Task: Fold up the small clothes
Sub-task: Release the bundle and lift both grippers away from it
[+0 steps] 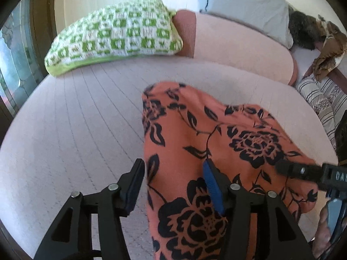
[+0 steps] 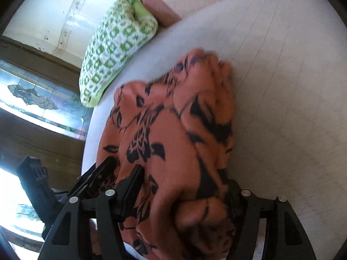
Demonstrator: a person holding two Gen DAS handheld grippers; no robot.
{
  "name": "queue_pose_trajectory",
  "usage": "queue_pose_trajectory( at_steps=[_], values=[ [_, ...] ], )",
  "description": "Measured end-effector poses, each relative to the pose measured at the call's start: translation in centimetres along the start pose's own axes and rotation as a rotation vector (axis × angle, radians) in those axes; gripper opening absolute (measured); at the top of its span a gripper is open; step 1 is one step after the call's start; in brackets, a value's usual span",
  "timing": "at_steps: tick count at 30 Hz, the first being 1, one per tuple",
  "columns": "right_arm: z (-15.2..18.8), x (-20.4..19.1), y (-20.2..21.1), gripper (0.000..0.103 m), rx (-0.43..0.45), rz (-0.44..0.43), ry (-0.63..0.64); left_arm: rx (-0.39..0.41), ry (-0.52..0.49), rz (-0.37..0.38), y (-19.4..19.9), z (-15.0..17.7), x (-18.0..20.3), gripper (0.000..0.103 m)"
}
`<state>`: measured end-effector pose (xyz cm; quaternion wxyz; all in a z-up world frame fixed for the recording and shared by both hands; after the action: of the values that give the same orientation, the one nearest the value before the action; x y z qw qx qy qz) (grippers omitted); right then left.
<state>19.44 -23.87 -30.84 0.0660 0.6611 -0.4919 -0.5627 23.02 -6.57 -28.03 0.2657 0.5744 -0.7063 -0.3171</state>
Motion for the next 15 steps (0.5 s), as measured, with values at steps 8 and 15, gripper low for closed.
queue_pose_trajectory(
  at_steps=[8, 15],
  values=[
    [-0.9, -2.7, 7.6, 0.053, 0.336, 0.02, 0.24, 0.039, -0.096, -0.112, 0.2, 0.4, -0.5, 0.066],
    [2.6, -1.7, 3.2, 0.038, 0.091, 0.034, 0.276, 0.047, -0.141, -0.199, 0.5, 1.5, -0.7, 0.07]
  ],
)
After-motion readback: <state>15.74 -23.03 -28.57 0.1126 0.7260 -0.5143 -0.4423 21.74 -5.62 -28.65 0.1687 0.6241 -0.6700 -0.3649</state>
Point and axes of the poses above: each gripper's, at about its wrist camera, not at the fingertips, and y roughly against the way its jaws point, x to its right, z to its underside, the point moved 6 cm from there along -y, roughly the way its jaws point, and after that the axes turned 6 degrees about -z, right-handed, at the moved point
